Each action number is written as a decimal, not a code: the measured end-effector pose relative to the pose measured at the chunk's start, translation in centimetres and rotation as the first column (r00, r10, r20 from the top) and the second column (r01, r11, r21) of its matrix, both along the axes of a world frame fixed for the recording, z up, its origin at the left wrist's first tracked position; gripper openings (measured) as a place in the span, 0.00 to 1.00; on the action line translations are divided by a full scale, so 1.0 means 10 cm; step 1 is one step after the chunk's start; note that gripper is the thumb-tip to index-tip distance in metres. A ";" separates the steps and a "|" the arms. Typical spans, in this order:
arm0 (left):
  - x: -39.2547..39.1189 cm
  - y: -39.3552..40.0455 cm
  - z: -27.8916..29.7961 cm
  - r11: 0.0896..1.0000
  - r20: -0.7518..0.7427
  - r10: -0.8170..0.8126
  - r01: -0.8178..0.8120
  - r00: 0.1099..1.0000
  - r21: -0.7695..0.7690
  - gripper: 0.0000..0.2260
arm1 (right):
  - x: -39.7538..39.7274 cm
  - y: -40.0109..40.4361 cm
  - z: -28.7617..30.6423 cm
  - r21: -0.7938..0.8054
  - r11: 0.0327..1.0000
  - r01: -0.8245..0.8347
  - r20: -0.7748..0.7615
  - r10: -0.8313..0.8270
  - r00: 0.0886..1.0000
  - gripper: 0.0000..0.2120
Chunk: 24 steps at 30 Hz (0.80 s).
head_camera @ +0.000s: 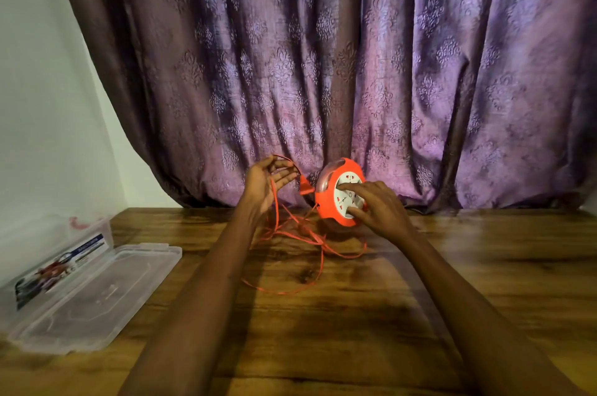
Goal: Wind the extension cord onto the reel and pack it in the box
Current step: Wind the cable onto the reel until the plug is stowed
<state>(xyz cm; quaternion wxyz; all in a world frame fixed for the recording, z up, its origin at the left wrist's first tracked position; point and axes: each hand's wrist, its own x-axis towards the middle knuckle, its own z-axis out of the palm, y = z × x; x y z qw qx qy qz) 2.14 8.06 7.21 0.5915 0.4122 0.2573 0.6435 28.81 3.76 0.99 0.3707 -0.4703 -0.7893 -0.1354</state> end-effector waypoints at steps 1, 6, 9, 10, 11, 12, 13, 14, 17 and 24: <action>-0.05 0.02 -0.03 1.000 0.072 0.005 -0.004 0.997 -0.015 0.12 | 0.02 -0.01 0.00 0.008 1.000 0.002 -0.001 -0.002 1.000 0.24; -0.17 0.10 -0.11 0.982 0.011 0.180 -0.180 0.984 -0.050 0.10 | 0.03 0.00 0.00 0.019 0.994 0.107 -0.015 -0.107 0.994 0.25; -0.40 0.14 -0.24 0.995 -0.140 0.097 -0.100 0.985 -0.011 0.10 | 0.00 0.01 0.03 0.020 0.980 0.200 -0.013 -0.200 0.980 0.25; -0.52 0.16 -0.31 0.986 -0.225 0.165 -0.168 0.960 0.004 0.12 | -0.01 0.02 0.04 0.013 0.972 0.234 -0.017 -0.234 0.972 0.26; -0.54 0.14 -0.36 0.988 -0.276 0.135 -0.151 0.951 -0.037 0.11 | -0.02 0.03 0.05 0.003 0.963 0.270 -0.020 -0.270 0.963 0.26; -0.48 0.01 -0.39 0.973 -0.324 0.156 -0.201 0.933 -0.111 0.09 | -0.03 0.04 0.05 -0.006 0.954 0.301 -0.024 -0.301 0.953 0.26; -0.47 -0.08 -0.42 0.936 -0.355 0.247 -0.317 0.902 -0.154 0.07 | -0.04 0.05 0.05 -0.014 0.946 0.324 -0.031 -0.324 0.946 0.27; -0.49 -0.12 -0.48 0.839 -0.449 0.456 -0.539 0.769 -0.070 0.07 | -0.06 0.06 0.04 -0.024 0.941 0.338 -0.042 -0.339 0.940 0.27; -0.56 -0.22 -0.61 0.708 -0.720 0.566 -0.685 0.403 0.173 0.11 | -0.12 0.05 0.05 -0.068 0.930 0.362 -0.051 -0.366 0.929 0.28; -0.72 -0.13 -0.90 0.739 -0.821 0.569 -0.408 -0.050 0.537 0.17 | -0.22 0.04 0.10 -0.124 0.922 0.367 -0.073 -0.377 0.923 0.29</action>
